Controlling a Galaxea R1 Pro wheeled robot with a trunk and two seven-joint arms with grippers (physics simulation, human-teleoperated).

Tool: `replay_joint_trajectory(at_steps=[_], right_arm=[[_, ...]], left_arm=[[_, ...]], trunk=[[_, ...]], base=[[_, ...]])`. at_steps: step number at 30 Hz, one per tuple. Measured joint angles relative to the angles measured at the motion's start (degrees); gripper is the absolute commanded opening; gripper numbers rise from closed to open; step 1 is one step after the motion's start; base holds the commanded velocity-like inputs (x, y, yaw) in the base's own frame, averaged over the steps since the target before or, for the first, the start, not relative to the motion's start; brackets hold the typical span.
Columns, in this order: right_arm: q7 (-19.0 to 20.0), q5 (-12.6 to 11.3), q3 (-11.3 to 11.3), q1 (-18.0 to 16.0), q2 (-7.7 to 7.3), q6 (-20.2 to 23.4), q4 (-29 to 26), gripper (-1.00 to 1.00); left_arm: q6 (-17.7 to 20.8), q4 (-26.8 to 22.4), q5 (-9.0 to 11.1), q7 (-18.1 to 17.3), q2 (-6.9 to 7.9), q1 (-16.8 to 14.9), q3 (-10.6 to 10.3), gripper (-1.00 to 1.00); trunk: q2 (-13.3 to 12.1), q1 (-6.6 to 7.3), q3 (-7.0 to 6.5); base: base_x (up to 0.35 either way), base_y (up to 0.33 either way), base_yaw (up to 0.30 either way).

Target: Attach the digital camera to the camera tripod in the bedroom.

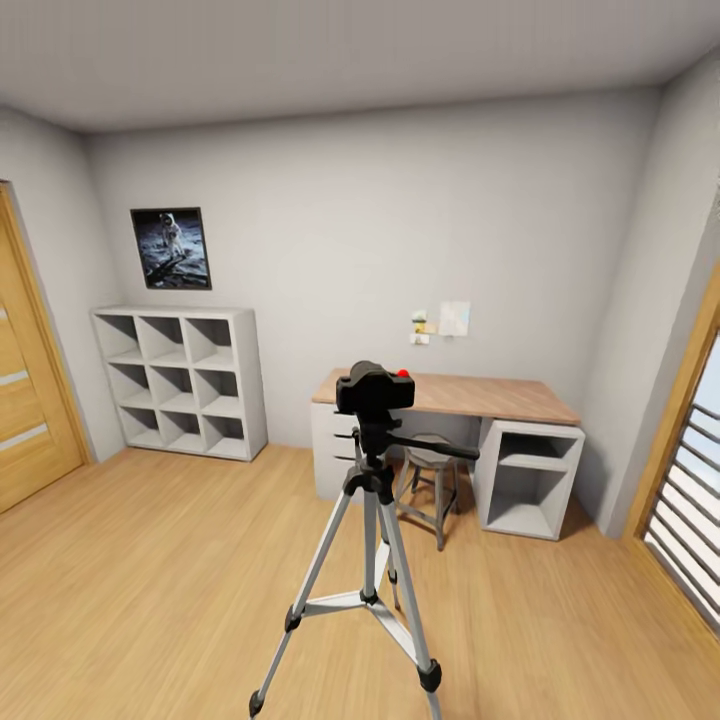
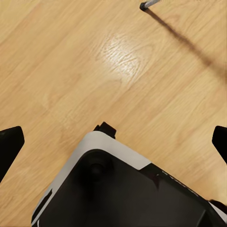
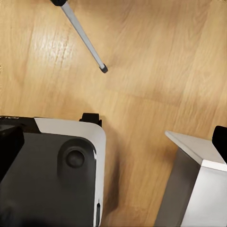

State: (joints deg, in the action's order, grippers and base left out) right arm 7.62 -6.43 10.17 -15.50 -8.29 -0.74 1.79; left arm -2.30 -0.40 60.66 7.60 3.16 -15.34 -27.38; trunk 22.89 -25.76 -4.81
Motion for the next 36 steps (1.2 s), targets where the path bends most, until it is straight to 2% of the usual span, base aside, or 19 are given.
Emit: replay_joint_trajectory(at_steps=[13,36], right_arm=[[-0.1,0.0,0.0,0.0,-0.06,-0.6,-0.1,1.0],[0.0,0.1,0.2,0.0,-0.21,-0.5,-0.1,1.0]], left_arm=[[0.0,0.0,0.0,0.0,0.0,0.0,0.0,1.0],[0.0,0.0,0.0,0.0,0.0,0.0,0.0,1.0]], trunk=[[0.0,0.0,-1.01],[0.0,0.0,-1.1]], base=[[0.0,0.0,0.0],[0.0,0.0,0.0]])
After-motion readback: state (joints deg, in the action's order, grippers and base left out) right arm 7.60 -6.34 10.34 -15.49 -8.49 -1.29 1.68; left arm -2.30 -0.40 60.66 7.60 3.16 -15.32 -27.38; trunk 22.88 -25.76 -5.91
